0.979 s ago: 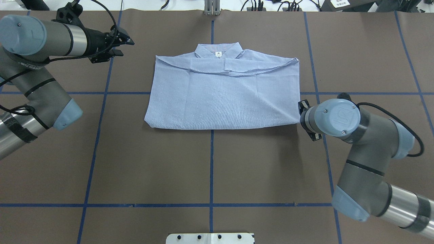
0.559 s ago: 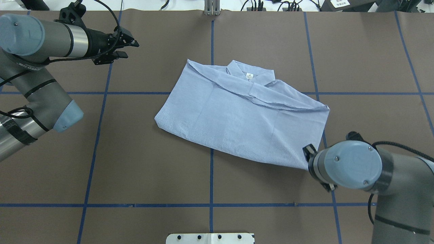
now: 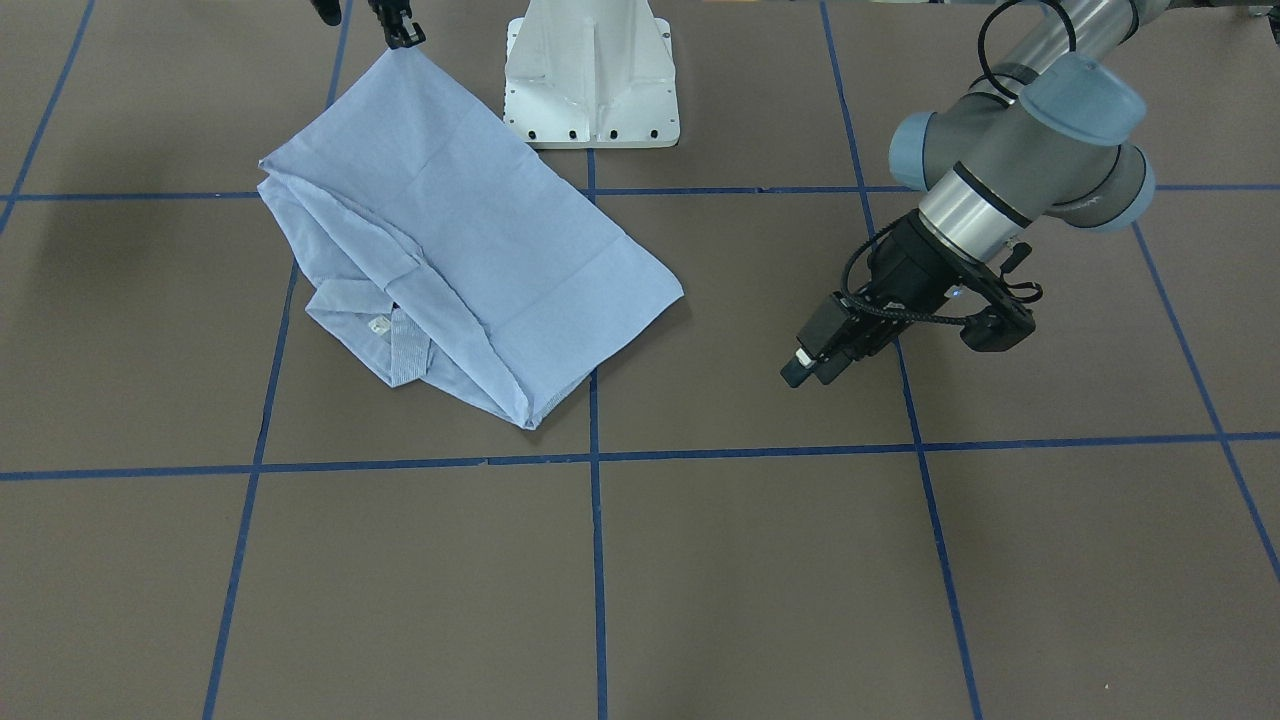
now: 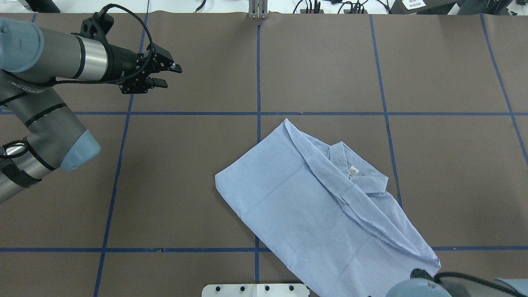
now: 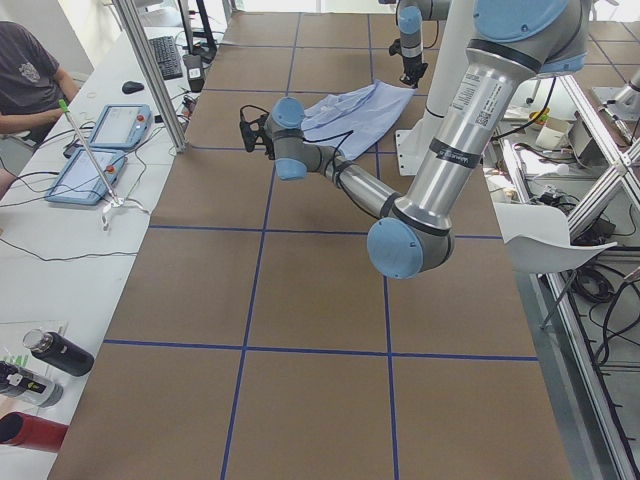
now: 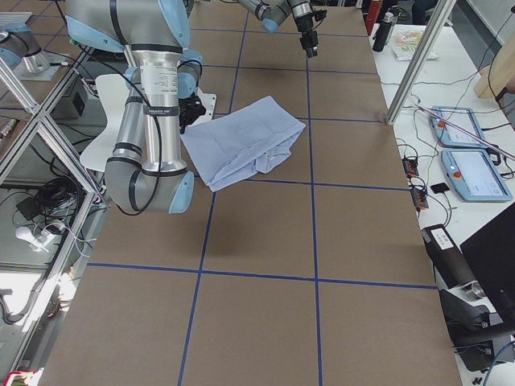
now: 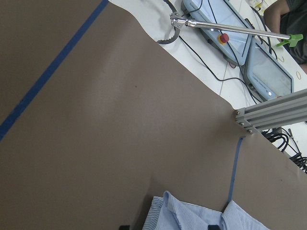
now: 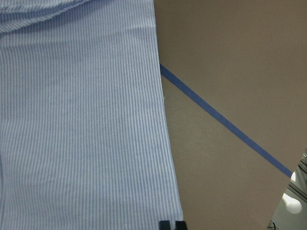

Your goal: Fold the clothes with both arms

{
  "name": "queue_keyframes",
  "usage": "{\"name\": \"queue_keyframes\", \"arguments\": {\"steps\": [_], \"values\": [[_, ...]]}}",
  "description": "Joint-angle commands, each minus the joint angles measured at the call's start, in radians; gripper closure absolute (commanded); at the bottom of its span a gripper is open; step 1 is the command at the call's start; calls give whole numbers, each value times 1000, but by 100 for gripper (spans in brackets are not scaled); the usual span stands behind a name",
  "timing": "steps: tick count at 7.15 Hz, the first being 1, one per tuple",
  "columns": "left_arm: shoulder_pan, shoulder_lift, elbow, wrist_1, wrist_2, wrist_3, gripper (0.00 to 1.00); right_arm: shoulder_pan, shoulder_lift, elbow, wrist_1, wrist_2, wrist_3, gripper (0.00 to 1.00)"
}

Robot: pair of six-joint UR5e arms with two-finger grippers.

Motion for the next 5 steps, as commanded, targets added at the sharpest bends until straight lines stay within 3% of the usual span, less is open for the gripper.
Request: {"name": "queue_keyframes", "arguments": {"steps": [1, 2, 3, 5], "values": [[75, 50, -83, 0, -5, -63, 31, 68, 56, 8, -1, -5, 59, 0], [135, 104, -138, 3, -3, -123, 30, 215, 106, -7, 1, -8, 32, 0], [170, 147, -175, 3, 6, -135, 30, 387, 175, -29, 2, 4, -114, 0], [290, 158, -180, 61, 134, -198, 28, 633, 233, -146, 13, 4, -422, 0]]}}
